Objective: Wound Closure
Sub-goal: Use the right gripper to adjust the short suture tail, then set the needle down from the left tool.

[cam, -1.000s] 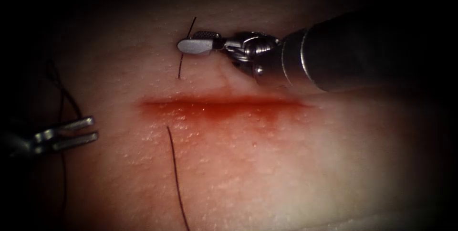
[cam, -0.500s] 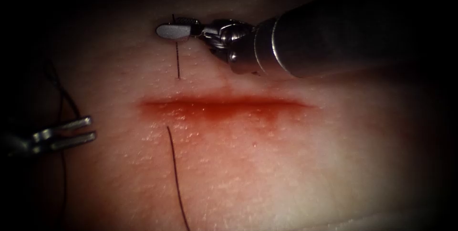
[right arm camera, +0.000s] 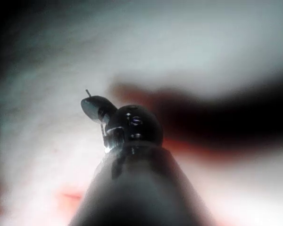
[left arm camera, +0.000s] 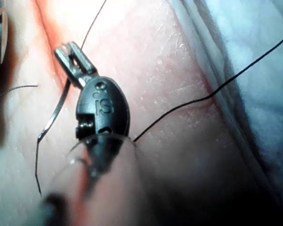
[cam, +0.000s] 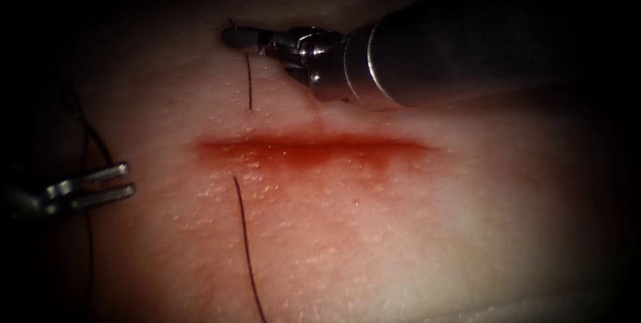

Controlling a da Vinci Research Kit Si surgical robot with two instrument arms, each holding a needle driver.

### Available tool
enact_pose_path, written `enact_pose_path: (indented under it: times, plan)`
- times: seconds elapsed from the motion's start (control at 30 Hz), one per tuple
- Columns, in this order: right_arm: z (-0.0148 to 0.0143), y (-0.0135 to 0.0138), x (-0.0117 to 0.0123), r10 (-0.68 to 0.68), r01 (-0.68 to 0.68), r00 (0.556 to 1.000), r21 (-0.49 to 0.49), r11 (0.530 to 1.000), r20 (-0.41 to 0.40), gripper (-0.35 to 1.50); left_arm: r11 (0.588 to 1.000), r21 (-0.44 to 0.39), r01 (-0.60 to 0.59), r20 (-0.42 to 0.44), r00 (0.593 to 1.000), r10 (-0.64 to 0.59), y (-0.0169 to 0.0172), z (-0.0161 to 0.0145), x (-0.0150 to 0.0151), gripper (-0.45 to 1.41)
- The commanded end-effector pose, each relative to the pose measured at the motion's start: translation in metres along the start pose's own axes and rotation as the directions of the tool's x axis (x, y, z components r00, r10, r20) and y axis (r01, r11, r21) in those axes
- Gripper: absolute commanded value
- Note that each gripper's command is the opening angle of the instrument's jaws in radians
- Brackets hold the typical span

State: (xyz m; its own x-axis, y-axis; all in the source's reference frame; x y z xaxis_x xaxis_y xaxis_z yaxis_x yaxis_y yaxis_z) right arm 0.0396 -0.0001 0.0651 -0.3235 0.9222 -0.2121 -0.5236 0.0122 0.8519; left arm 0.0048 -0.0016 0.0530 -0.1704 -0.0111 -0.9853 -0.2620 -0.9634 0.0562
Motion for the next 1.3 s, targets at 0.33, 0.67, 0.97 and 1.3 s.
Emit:
enact_pose_path:
  times: [0.33, 0.67, 0.97, 1.3]
  plan:
    - [-0.0016, -0.0022, 0.0002, -0.115, 0.144, 0.978, 0.166, 0.976, -0.172, -0.35, 1.000, 0.000, -0.001, -0.001, 1.000, 0.001, 0.0001, 0.0006, -0.0006, -0.45]
    - [-0.0019, -0.0025, -0.0005, -0.138, 0.183, 0.966, 0.200, 0.963, -0.217, 1.00, 1.000, 0.003, 0.005, 0.003, 1.000, -0.005, -0.0011, 0.0008, -0.0016, -0.45]
    - [-0.0049, -0.0027, 0.0017, -0.203, 0.252, 0.940, 0.156, 0.955, -0.275, 1.28, 0.999, 0.045, 0.005, 0.050, 0.999, -0.008, -0.0040, 0.0018, -0.0049, -0.45]
    - [-0.0119, -0.0021, 0.0048, -0.228, 0.284, 0.921, 0.143, 0.948, -0.316, 1.32, 0.998, 0.067, 0.007, 0.103, 0.995, -0.014, -0.0067, 0.0029, -0.0097, -0.45]
